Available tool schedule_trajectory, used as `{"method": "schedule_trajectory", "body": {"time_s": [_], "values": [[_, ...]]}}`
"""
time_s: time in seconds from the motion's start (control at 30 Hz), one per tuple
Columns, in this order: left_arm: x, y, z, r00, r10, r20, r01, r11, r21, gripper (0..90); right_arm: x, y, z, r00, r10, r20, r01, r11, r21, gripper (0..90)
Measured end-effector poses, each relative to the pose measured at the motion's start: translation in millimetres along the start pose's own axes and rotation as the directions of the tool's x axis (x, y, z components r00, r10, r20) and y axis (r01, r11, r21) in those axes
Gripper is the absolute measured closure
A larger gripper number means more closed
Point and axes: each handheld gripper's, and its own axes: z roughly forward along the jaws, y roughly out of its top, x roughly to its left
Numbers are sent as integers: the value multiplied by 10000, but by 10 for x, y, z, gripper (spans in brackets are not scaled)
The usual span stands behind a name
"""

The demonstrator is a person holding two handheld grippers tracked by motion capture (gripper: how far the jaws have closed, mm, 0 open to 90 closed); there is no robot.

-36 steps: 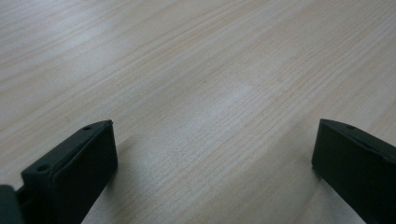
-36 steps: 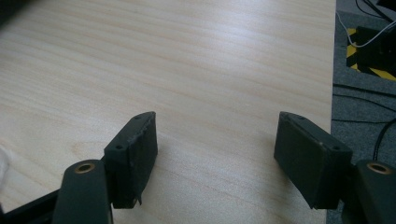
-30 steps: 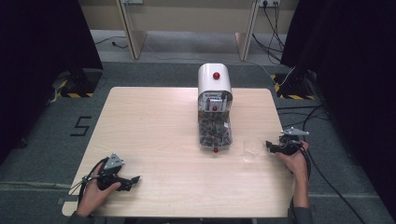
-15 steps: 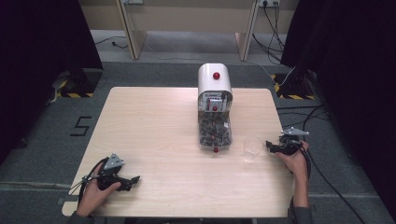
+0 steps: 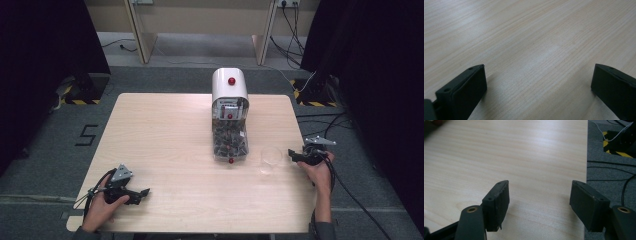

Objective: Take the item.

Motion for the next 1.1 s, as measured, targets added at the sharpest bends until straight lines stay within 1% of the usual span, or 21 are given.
{"method": "schedule_trajectory", "body": {"time_s": [0.07, 0.13, 0.2, 0.23, 0.27, 0.3, 0.43, 0.63, 0.7, 0.9, 0.97, 1.1], "values": [[0, 0, 0, 10000, -1, -1, 1, 10000, -1, 0, 12, 27, -36, 9999, -86, -56, 86, 9999, -82, 329], [0, 0, 0, 10000, 0, -1, 0, 10000, 0, 0, 37, 63, -82, 10000, -36, -31, 35, 9998, -205, 330], [0, 0, 0, 10000, 1, 0, -1, 10000, 1, 0, 53, 94, -119, 9999, -129, -44, 128, 9996, -255, 330], [0, 0, 0, 10000, -1, 0, 1, 10000, 2, 0, 67, 108, -138, 10000, -78, -32, 77, 9996, -271, 331], [0, 0, 0, 10000, -1, 1, 1, 10000, -1, 0, 69, 124, -155, 9999, -155, -10, 154, 9994, -317, 331], [0, 0, 0, 10000, 0, -1, 0, 10000, 1, 0, 82, 138, -176, 9999, -103, 24, 104, 9994, -334, 331], [0, 0, 0, 10000, 0, -1, 0, 10000, 1, 0, 125, 202, -256, 9999, -152, 55, 154, 9986, -507, 333], [0, 0, 0, 10000, 0, -1, 0, 10000, -1, 0, 193, 290, -361, 9992, -362, 138, 372, 9963, -770, 334], [0, 0, 0, 10000, 1, 0, -1, 10000, 0, 0, 216, 308, -388, 9993, -356, 138, 366, 9961, -804, 335], [0, 0, 0, 10000, -1, -1, 1, 10000, 0, 0, 271, 375, -477, 9986, -509, 149, 522, 9929, -1068, 336], [0, 0, 0, 10000, 0, 0, 0, 10000, 0, 0, 307, 406, -518, 9985, -521, 181, 539, 9913, -1200, 337], [0, 0, 0, 10000, 1, 0, -1, 10000, 1, 0, 394, 475, -603, 9971, -748, 116, 757, 9866, -1448, 340]]}}
